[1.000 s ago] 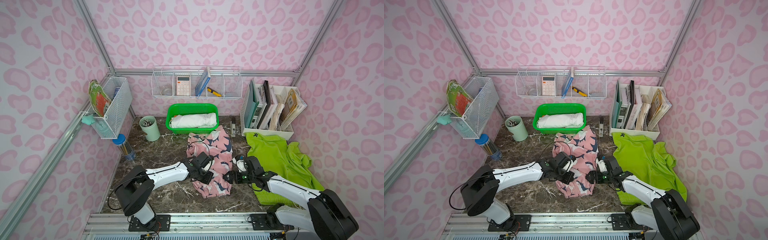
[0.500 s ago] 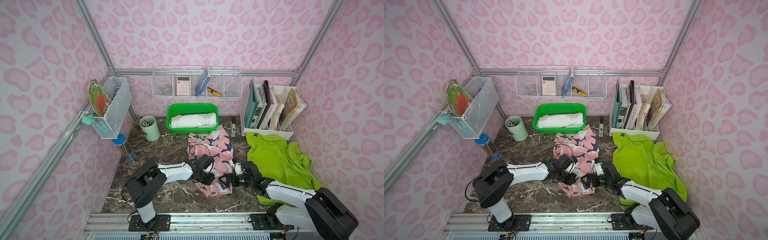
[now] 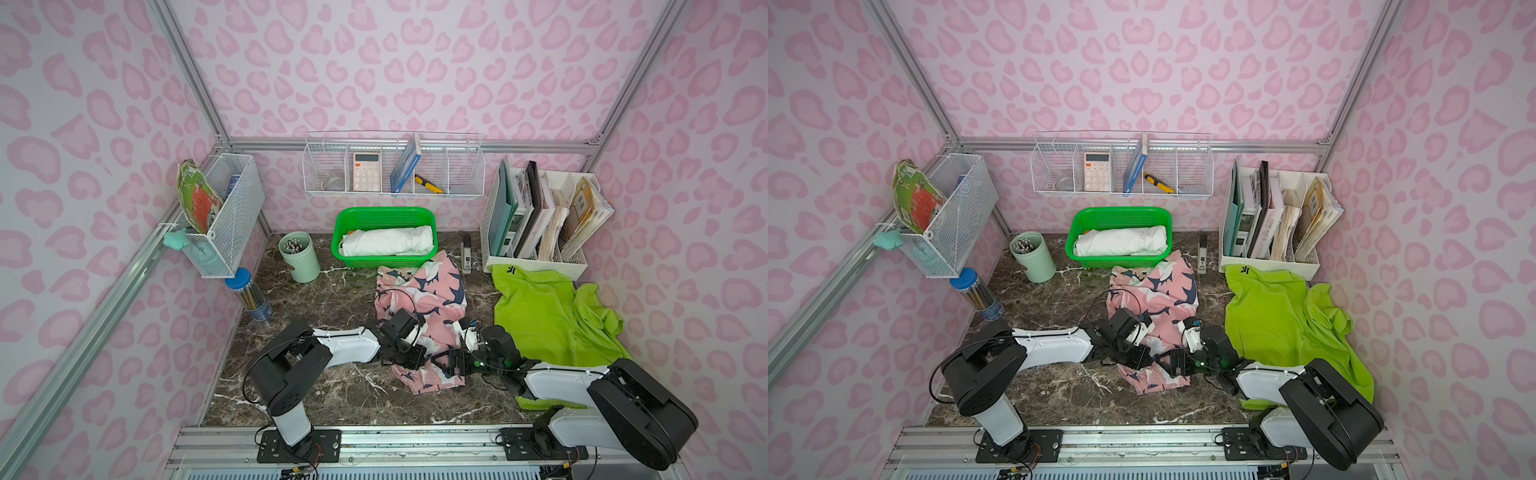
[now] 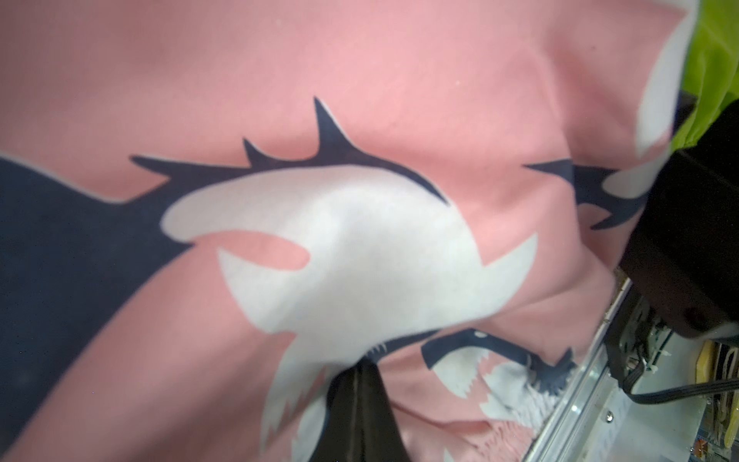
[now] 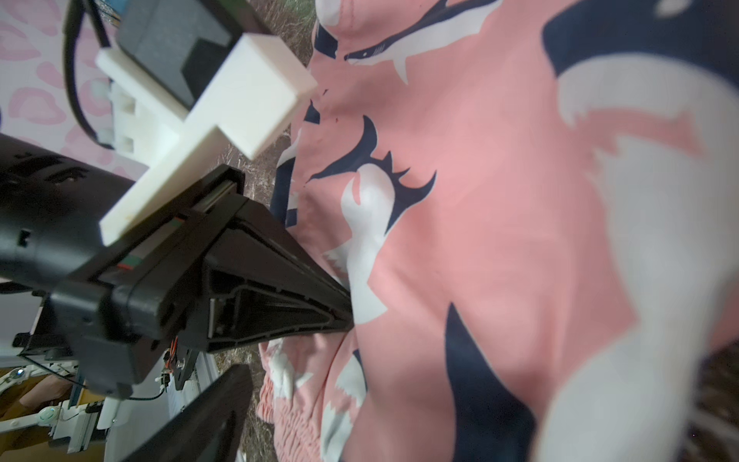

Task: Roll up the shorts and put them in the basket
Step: Roll the shorts at the center of the board.

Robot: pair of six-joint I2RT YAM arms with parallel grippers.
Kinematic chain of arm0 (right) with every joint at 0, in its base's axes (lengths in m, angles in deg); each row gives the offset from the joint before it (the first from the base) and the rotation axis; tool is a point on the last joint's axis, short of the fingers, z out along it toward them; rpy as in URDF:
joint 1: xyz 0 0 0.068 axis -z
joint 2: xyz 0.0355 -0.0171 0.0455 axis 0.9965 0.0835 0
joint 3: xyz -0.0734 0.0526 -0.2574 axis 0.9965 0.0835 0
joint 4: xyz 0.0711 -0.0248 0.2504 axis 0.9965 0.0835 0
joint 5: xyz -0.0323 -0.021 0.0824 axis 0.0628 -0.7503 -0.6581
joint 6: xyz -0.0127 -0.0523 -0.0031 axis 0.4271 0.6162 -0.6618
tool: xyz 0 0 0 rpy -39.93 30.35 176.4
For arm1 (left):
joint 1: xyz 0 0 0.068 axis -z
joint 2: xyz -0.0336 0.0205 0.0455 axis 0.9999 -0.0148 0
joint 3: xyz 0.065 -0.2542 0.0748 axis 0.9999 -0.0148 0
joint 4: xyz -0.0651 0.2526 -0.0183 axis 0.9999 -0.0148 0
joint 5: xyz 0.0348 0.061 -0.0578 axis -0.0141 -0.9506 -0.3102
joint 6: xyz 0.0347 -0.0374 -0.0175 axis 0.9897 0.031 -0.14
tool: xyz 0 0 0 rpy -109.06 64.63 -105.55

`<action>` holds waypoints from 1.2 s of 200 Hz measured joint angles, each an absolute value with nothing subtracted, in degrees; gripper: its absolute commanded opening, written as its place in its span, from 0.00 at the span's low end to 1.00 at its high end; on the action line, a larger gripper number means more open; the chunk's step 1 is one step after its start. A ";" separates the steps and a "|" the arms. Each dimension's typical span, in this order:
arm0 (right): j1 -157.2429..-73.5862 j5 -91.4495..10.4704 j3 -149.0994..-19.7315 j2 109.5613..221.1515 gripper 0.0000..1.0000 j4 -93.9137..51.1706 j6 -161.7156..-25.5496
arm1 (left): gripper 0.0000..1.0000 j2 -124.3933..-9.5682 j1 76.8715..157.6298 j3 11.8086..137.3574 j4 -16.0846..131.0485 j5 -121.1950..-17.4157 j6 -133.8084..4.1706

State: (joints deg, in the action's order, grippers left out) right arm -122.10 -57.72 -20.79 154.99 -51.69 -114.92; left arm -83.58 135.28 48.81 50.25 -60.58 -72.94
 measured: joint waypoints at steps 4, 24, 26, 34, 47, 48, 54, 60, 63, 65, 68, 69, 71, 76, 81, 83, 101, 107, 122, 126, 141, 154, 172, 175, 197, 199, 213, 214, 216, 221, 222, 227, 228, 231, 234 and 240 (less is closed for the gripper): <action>-122.14 -57.88 -20.77 155.36 0.94 -52.21 -114.99 | 0.00 -83.58 135.24 48.79 50.27 -60.54 -72.96; -122.16 -58.71 -20.83 156.89 0.89 -54.07 -115.03 | 0.00 -83.58 135.15 48.72 50.36 -60.32 -72.96; -122.16 -58.80 -20.83 157.05 0.88 -54.27 -115.05 | 0.00 -83.58 135.13 48.70 50.38 -60.26 -72.96; -122.18 -59.10 -20.83 157.85 0.84 -55.21 -115.08 | 0.00 -83.62 135.04 48.70 50.40 -60.08 -72.96; -122.18 -59.39 -20.83 159.25 0.77 -56.63 -115.30 | 0.00 -83.67 134.95 48.70 50.45 -59.78 -72.94; -122.18 -59.41 -20.83 159.36 0.77 -56.74 -115.32 | 0.00 -83.69 134.93 48.70 50.45 -59.75 -72.94; -122.18 -59.67 -20.83 160.11 0.75 -57.54 -115.43 | 0.00 -83.69 134.91 48.70 50.45 -59.69 -72.94; -122.18 -59.98 -20.83 160.70 0.73 -58.16 -115.51 | 0.00 -83.69 134.91 48.70 50.45 -59.67 -72.94; -122.18 -60.15 -20.83 161.05 0.72 -58.46 -115.56 | 0.00 -83.69 134.91 48.70 50.45 -59.67 -72.94; -122.18 -60.24 -20.83 161.24 0.72 -58.66 -115.60 | 0.00 -83.69 134.91 48.70 50.45 -59.67 -72.94; -122.18 -60.54 -20.85 161.64 0.71 -59.03 -115.65 | 0.00 -83.69 134.91 48.70 50.45 -59.67 -72.94; -122.18 -60.63 -20.85 161.75 0.71 -59.16 -115.65 | 0.00 -83.69 134.91 48.70 50.45 -59.67 -72.94; -122.18 -60.70 -20.85 161.92 0.70 -59.36 -115.67 | 0.00 -83.69 134.91 48.70 50.45 -59.64 -72.94; -122.16 -60.87 -20.88 162.34 0.69 -59.88 -115.71 | 0.00 -83.69 134.91 48.70 50.45 -59.64 -72.94; -122.16 -61.13 -20.94 162.71 0.66 -60.23 -115.82 | 0.00 -83.69 134.91 48.70 50.45 -59.62 -72.94; -122.16 -61.18 -20.96 162.88 0.66 -60.36 -115.84 | 0.00 -83.71 134.91 48.72 50.45 -59.62 -72.94; -122.16 -61.48 -21.22 164.08 0.57 -61.13 -116.08 | 0.00 -83.82 134.91 48.98 50.21 -59.60 -72.94; -122.16 -61.66 -21.42 164.43 0.54 -61.09 -116.17 | 0.00 -83.89 134.91 49.09 50.05 -59.58 -72.92; -122.16 -61.75 -21.73 165.11 0.46 -60.93 -116.45 | 0.00 -84.26 134.91 49.57 50.08 -59.54 -72.90; -122.16 -61.83 -21.86 165.24 0.43 -60.80 -116.50 | 0.00 -84.37 134.91 49.71 50.05 -59.56 -72.90; -122.16 -62.18 -22.27 165.68 0.28 -60.63 -116.65 | 0.00 -84.56 134.87 50.06 49.86 -59.51 -72.85; -122.18 -62.34 -22.51 166.18 0.10 -59.80 -116.85 | 0.00 -84.67 134.87 50.54 49.38 -59.43 -72.66; -122.10 -63.54 -22.86 166.34 0.00 -58.22 -117.98 | 0.00 -83.54 134.89 50.71 49.16 -59.89 -72.42; -122.12 -63.58 -23.10 166.34 0.00 -57.87 -118.05 | 0.00 -83.19 134.91 50.58 48.92 -60.32 -72.33; -121.92 -64.04 -24.09 165.61 0.00 -55.05 -118.01 | 0.00 -79.27 134.80 49.73 44.63 -65.22 -71.46; -121.86 -64.08 -24.15 165.46 0.00 -54.72 -118.01 | 0.00 -78.86 134.80 49.66 44.33 -65.66 -71.41; -121.18 -64.50 -24.79 164.11 0.00 -51.73 -118.01 | 0.00 -75.03 134.76 49.27 42.51 -68.15 -71.02; -121.11 -64.57 -24.83 164.00 0.00 -51.58 -118.01 | 0.01 -74.51 134.73 49.23 42.38 -68.47 -70.95; -120.92 -64.74 -24.94 163.65 0.00 -51.05 -117.96 | 0.02 -74.01 134.71 49.18 42.23 -68.78 -70.89; -120.59 -64.96 -25.20 163.12 0.00 -50.18 -117.98 | 0.08 -72.50 134.69 49.03 41.99 -69.63 -70.69; -120.50 -64.98 -25.25 162.99 0.00 -50.03 -117.98 | 0.10 -72.21 134.69 49.01 41.95 -69.79 -70.67; -120.09 -65.16 -25.55 162.44 0.00 -49.20 -117.98 | 0.16 -70.75 134.69 48.90 41.66 -70.77 -70.38; -120.02 -65.20 -25.60 162.34 0.00 -49.04 -117.98 | 0.18 -70.27 134.69 48.88 41.57 -71.03 -70.25; -119.69 -65.31 -25.81 161.85 0.00 -48.52 -117.98 | 0.21 -69.48 134.69 48.83 41.40 -71.49 -70.01; -119.47 -65.44 -25.97 161.53 0.00 -48.15 -117.98 | 0.24 -68.52 134.71 48.81 41.25 -72.04 -69.88; -119.01 -65.72 -26.27 160.83 0.00 -47.47 -118.03 | 0.29 -66.90 134.71 48.79 40.81 -73.02 -69.69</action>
State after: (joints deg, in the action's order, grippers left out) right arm -119.01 -65.72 -26.27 160.83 -47.47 -118.03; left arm -66.90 134.71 48.79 40.81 -73.02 -69.69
